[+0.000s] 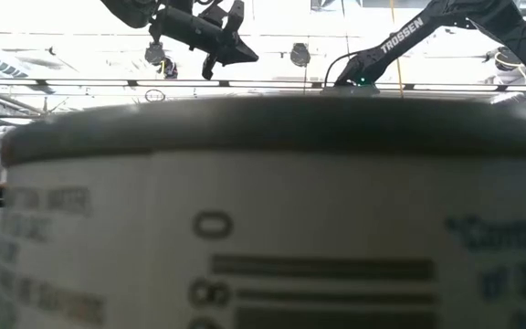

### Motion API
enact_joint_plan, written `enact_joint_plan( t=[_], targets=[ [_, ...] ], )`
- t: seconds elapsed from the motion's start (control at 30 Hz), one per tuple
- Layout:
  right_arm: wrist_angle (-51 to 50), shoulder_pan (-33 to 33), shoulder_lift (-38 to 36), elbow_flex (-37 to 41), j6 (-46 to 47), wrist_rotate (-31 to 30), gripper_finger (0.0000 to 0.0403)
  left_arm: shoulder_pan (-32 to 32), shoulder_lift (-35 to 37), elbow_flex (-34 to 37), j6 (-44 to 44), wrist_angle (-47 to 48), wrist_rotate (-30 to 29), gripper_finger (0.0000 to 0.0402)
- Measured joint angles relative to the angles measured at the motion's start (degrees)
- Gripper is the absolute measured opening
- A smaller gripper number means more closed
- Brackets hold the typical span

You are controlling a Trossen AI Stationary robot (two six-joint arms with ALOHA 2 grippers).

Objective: Stack canned seafood by type on shelf
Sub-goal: Stack the blue pink tuna can on top of the other blue pink tuna can on the shelf

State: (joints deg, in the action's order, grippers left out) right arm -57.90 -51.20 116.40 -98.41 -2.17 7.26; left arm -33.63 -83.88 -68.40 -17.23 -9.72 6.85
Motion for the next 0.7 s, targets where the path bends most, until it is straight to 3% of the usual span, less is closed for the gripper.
enact_joint_plan(
  t=[0.7],
  targets=[
    [0.3, -0.1, -0.3, 3.0, 4.8, -2.7, 0.0, 0.0, 0.0, 0.0, 2.3, 3.0, 1.5, 0.0]
  ],
)
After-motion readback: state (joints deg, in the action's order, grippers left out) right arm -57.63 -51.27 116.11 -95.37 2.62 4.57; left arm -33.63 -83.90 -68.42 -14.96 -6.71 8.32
